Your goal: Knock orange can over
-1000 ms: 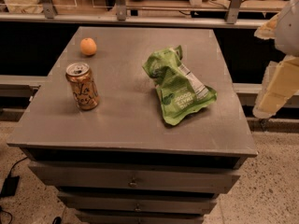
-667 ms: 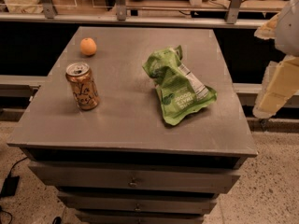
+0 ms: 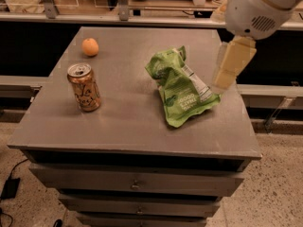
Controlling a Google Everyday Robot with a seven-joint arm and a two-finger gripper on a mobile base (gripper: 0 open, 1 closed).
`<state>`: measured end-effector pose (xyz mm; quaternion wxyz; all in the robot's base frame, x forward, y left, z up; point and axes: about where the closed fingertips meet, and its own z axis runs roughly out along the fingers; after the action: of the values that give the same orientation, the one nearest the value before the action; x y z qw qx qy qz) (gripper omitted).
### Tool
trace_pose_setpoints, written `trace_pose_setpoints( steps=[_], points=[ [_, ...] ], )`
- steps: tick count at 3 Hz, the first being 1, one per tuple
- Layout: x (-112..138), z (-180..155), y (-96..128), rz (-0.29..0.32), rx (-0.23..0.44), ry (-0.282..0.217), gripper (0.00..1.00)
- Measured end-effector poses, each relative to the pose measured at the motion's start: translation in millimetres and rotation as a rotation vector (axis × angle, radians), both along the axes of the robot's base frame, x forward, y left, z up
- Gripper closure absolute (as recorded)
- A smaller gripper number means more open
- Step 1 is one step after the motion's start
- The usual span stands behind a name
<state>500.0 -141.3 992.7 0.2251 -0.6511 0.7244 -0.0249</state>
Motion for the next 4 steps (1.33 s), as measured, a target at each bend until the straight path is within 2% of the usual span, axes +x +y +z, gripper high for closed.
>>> trace_pose_setpoints(
  steps=[1,2,3,4],
  points=[
    [27.9,7.6,73.0,0.121,0.061,-0.032,0.00],
    [29.9,11.1,90.5,0.151,0.067,-0.040,0.00],
    [29.7,11.3,89.8,0.150,0.067,-0.040,0.00],
    [23.9,13.1,106.4,0.180,0.167,-0.107,0.00]
  ],
)
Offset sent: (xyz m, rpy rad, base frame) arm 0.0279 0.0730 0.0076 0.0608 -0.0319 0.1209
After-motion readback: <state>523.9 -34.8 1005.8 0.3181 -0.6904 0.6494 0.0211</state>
